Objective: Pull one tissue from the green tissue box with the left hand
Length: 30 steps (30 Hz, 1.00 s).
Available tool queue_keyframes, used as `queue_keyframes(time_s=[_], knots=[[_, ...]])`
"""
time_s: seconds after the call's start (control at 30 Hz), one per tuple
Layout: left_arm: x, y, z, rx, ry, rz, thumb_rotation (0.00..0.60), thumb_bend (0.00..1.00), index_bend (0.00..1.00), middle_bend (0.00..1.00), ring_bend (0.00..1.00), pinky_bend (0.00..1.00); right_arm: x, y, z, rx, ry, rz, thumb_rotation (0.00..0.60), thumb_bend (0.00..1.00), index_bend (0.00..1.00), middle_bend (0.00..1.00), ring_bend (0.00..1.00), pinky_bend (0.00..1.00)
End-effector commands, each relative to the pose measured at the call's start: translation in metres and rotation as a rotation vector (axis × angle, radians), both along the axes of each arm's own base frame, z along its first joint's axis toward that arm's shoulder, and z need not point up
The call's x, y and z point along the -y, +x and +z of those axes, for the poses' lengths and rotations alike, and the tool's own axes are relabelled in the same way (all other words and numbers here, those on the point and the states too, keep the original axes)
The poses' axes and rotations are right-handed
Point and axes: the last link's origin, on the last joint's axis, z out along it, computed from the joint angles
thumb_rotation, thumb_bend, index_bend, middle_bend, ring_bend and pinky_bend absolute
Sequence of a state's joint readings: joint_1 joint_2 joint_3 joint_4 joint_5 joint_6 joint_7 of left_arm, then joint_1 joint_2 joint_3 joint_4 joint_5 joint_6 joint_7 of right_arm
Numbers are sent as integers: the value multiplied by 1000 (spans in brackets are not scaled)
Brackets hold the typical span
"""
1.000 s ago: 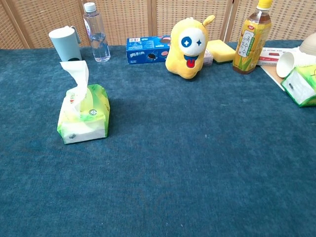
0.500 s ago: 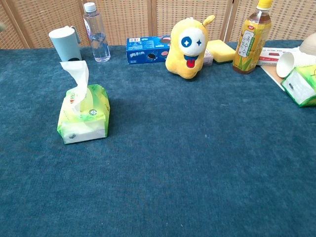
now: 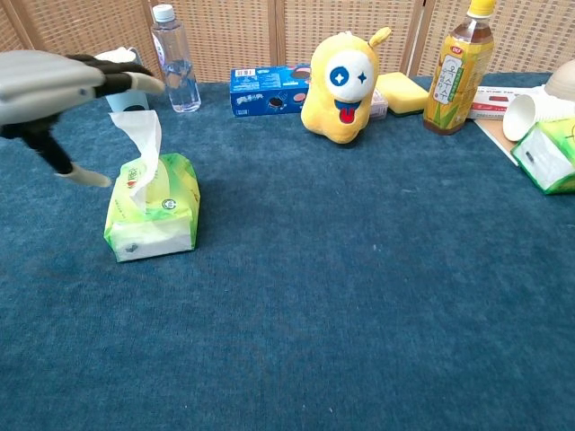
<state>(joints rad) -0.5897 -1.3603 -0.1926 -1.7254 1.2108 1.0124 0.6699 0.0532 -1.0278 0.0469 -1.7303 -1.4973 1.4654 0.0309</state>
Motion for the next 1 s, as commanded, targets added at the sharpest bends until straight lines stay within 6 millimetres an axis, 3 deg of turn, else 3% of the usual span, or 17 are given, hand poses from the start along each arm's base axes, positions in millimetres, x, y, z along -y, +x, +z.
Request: queue_keyframes(time_s=[0.03,0.13,0.2,0.3,0.5,0.6,0.8,1.0], knots=[[-8,13,-12,5,-14,-9,600,214,0,0,0,0,0,-1,1,4,3,-2,548,0,0,0,0,0],[-11,22,-20,9,-27,-19,600,299,62,31,17,93,1,-1,1,9,6,-4,549,0,0,0,0,0],[-12,26,-24,10,-31,-25,600,326,196,175,118,333,1,-1,1,13,7,-5,549,0,0,0,0,0],[-15,32,-31,-13,-15,-62,600,359,382,399,315,578,1,-1,2,19,7,-4,549,0,0,0,0,0],[-12,34,-44,-46,-8,-137,600,496,743,781,666,890,0,-2,5,35,3,-4,550,0,0,0,0,0],[-10,32,-45,-41,10,-163,600,507,787,852,733,946,0,-2,6,42,1,-3,552,0,0,0,0,0],[-5,20,-30,-65,39,-178,600,507,792,879,756,967,0,-2,6,48,5,-2,552,0,0,0,0,0],[-1,30,4,40,92,-207,600,507,792,884,756,967,0,-2,6,46,1,-3,553,0,0,0,0,0]])
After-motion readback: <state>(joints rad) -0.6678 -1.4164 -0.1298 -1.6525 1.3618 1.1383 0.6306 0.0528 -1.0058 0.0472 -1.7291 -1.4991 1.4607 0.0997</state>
